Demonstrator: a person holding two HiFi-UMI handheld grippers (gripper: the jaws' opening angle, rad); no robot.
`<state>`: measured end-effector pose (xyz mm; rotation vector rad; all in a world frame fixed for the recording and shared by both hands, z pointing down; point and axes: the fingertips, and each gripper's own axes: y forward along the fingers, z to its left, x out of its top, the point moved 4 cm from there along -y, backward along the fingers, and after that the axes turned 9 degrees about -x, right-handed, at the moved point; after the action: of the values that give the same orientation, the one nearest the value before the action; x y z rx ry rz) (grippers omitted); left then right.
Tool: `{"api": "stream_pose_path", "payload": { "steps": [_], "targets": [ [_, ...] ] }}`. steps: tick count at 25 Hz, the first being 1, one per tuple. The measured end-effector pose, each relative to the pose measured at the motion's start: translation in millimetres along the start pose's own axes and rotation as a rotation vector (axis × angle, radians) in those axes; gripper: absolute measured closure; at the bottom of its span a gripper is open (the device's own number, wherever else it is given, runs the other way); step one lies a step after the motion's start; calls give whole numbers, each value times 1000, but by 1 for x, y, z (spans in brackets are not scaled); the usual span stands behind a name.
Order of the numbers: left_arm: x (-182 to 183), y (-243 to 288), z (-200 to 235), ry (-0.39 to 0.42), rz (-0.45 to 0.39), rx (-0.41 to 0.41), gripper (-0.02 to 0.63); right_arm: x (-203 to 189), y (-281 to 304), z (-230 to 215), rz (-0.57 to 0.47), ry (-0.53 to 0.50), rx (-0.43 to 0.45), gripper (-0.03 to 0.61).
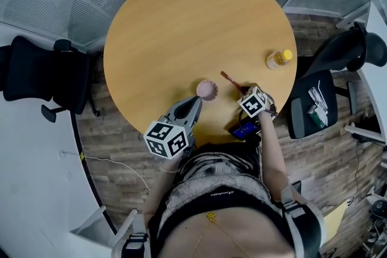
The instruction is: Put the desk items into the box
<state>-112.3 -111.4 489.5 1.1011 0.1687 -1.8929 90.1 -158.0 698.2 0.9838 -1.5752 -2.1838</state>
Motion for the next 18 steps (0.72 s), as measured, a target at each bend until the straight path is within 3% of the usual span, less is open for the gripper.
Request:
{"api": "stream_pose_path", "payload": {
  "steps": [18],
  "targets": [
    [-12,-16,-14,5,-10,8,612,11,-33,-2,-40,-89,-37,531]
  ]
}}
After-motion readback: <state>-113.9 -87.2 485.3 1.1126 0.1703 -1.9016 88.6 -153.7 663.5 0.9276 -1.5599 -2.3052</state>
